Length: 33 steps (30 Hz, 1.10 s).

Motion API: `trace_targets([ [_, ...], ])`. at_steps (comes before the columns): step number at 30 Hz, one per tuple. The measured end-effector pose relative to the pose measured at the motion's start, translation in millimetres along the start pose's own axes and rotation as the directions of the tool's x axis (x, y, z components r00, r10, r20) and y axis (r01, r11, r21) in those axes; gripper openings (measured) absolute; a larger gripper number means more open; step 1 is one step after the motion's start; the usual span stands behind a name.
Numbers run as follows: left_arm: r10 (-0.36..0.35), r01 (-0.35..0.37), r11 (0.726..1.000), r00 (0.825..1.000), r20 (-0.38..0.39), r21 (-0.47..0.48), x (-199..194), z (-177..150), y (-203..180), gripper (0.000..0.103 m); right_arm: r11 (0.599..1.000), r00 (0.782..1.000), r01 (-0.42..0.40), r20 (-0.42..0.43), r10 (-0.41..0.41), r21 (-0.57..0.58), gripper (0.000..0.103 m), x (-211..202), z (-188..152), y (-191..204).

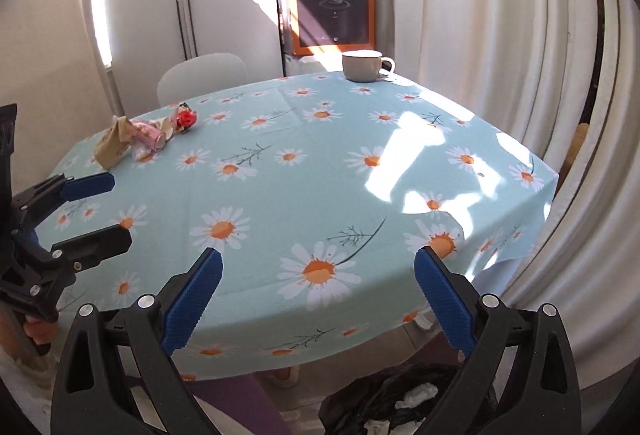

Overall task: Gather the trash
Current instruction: 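Move both open tools back over the table toward the remaining trash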

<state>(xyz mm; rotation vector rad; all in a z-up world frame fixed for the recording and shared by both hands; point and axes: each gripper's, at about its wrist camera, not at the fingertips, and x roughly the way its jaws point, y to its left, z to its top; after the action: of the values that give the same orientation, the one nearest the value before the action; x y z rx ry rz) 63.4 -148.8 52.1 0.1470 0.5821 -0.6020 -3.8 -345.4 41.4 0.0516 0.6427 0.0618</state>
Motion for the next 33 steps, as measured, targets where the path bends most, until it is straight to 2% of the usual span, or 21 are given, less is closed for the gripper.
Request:
trace_targets([
  [6,0.101,-0.1,0.994,0.995,0.022,-0.05,-19,0,37,0.097,0.993,0.995,-0.096,-0.015,0.095,-0.064,0.093,27,29,34],
  [11,0.183,-0.181,0.98,0.983,0.021,-0.081,-37,-4,66,0.097,0.976,0.985,-0.175,-0.037,0.171,-0.128,0.093,51,51,69],
  [19,0.283,-0.281,0.947,0.959,-0.012,-0.156,-64,-25,113,0.097,0.934,0.95,-0.31,-0.107,0.294,-0.177,0.093,93,79,125],
  [25,0.359,-0.357,0.912,0.933,-0.03,-0.201,-87,-40,136,0.097,0.923,0.942,-0.322,-0.164,0.291,-0.21,0.093,123,96,162],
  [30,0.39,-0.389,0.89,0.92,-0.046,-0.239,-103,-49,154,0.097,0.92,0.924,-0.353,-0.216,0.315,-0.171,0.093,152,108,184],
  [33,0.423,-0.423,0.874,0.904,-0.057,-0.24,-108,-55,161,0.097,0.922,0.926,-0.343,-0.232,0.299,-0.181,0.093,168,114,198],
])
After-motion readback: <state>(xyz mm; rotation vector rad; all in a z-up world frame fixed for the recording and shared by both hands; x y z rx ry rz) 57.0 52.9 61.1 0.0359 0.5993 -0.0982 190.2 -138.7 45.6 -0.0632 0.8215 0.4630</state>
